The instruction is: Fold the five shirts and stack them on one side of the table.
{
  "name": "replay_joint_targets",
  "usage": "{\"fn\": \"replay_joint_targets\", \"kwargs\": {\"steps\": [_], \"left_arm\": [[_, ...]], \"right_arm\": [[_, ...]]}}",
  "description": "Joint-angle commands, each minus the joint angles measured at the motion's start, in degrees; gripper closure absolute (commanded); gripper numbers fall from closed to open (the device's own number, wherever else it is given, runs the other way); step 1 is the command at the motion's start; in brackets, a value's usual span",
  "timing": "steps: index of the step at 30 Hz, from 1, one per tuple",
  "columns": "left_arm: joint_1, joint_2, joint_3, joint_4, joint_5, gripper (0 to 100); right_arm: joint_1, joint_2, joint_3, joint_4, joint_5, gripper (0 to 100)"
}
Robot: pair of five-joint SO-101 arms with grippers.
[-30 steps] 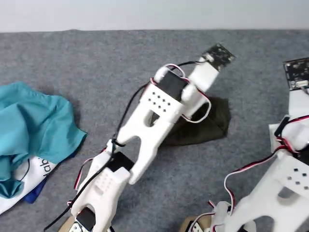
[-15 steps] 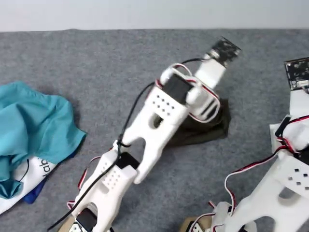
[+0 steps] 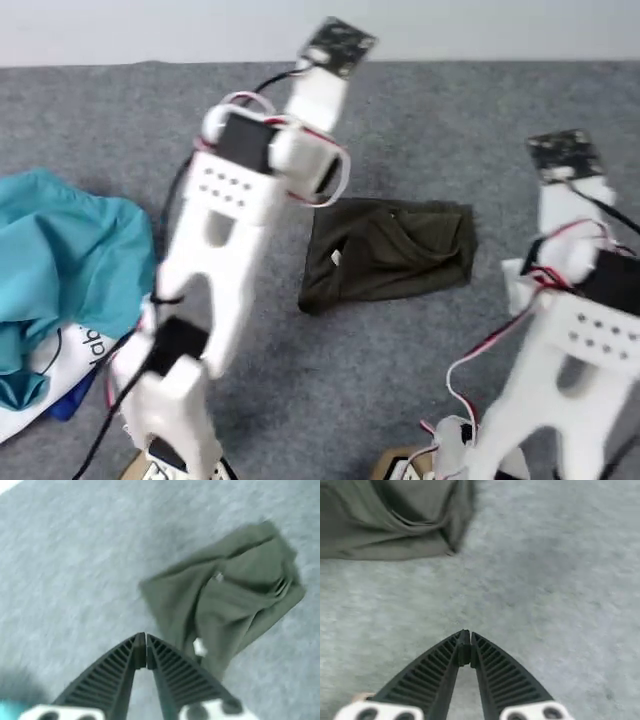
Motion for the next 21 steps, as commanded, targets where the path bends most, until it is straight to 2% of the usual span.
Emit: {"fn": "replay_joint_targets", "kwargs": {"steps": [1,5,8,16,21], "left_arm": [[-4.7,-13.7,12.5,1.1,-1.9,100],[-11.1,-23.1,24.4,1.1,-3.9,100],[-15.0,-28.7,32.2,1.1,-3.9,100],[-20.1,-39.4,47.3,1.1,-3.9,100],[-21.9,-45.5,53.8,1.1,-3.7,100]], "right_arm": [[-6.8,5.2,-0.4,-3.2,-6.2,98.3],[-12.7,13.1,-2.0,-8.4,-17.1,98.3],[-16.5,18.3,-4.1,-13.0,-21.9,98.3],[-26.2,26.7,-7.1,-30.8,-22.9,98.8],[-32.2,32.0,-7.2,-37.1,-22.9,98.8]]}}
